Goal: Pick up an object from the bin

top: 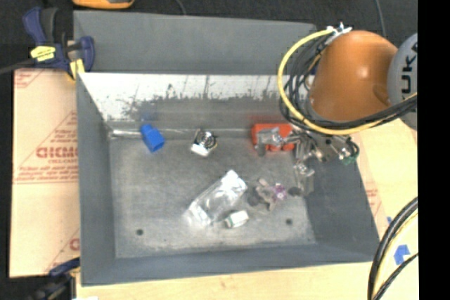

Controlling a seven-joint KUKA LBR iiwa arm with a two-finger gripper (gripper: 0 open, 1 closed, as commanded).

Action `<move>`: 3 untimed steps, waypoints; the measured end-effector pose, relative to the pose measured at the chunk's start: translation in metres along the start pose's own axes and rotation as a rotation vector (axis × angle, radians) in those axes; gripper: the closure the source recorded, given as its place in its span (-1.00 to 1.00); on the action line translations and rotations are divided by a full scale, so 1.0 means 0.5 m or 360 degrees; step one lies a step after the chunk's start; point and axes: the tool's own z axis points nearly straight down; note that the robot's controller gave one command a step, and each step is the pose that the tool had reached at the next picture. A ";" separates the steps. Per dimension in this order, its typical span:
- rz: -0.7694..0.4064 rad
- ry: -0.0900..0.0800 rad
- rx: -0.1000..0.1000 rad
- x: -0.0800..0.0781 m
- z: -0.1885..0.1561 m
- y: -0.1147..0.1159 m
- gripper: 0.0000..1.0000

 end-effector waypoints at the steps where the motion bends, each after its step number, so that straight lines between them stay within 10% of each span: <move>1: 0.0174 0.0010 -0.0007 0.077 0.195 -0.015 -1.00; 2: 0.0176 0.0000 -0.0001 0.073 0.232 -0.010 -1.00; 3: 0.0172 -0.0003 0.0002 0.072 0.230 -0.011 1.00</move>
Offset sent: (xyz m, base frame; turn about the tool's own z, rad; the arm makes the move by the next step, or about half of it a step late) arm -0.0280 -0.0246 -0.0946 0.1086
